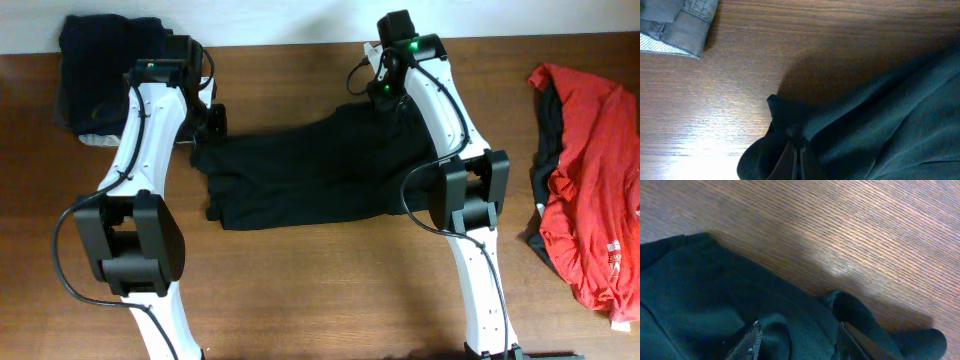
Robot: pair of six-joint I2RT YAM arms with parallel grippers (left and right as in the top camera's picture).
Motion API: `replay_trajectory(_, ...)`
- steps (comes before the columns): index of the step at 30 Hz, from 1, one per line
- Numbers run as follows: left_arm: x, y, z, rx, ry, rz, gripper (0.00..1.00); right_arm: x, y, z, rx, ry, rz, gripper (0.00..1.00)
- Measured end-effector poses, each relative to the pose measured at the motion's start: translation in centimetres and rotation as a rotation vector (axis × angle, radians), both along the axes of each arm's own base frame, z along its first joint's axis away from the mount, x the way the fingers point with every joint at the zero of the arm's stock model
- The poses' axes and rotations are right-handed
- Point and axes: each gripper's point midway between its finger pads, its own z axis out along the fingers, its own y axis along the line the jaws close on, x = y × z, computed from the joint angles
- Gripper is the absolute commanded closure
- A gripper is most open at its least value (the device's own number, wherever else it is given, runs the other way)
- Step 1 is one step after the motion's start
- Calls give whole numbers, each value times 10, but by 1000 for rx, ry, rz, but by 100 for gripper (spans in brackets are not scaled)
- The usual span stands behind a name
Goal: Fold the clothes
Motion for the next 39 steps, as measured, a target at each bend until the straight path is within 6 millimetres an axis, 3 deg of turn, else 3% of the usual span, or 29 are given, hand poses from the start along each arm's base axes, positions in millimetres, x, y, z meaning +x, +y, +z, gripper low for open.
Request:
replay_trajectory(4,0,0,0,0,0,0,98,-3,2,-5,6,16,13,67)
replay_trajectory(7,0,0,0,0,0,0,98,-7,3,-12,4,37,22,91)
replay_trajectory(9,0,0,0,0,0,0,98,-9,3,-15,5,48,17,96)
replay_trajectory(18,0,0,0,0,0,0,99,-9,3,-13,35,47,-69,96)
replay_trajectory(25,0,0,0,0,0,0,99,-4,1,11,50,12,-150,96)
replay_trajectory(32,-2,0,0,0,8,0,99,-24,-9,16,21,81,-229,96)
replay_trajectory(39,-4,0,-1,-6,16,17,99,-35,-29,45,-41,62,-373,96)
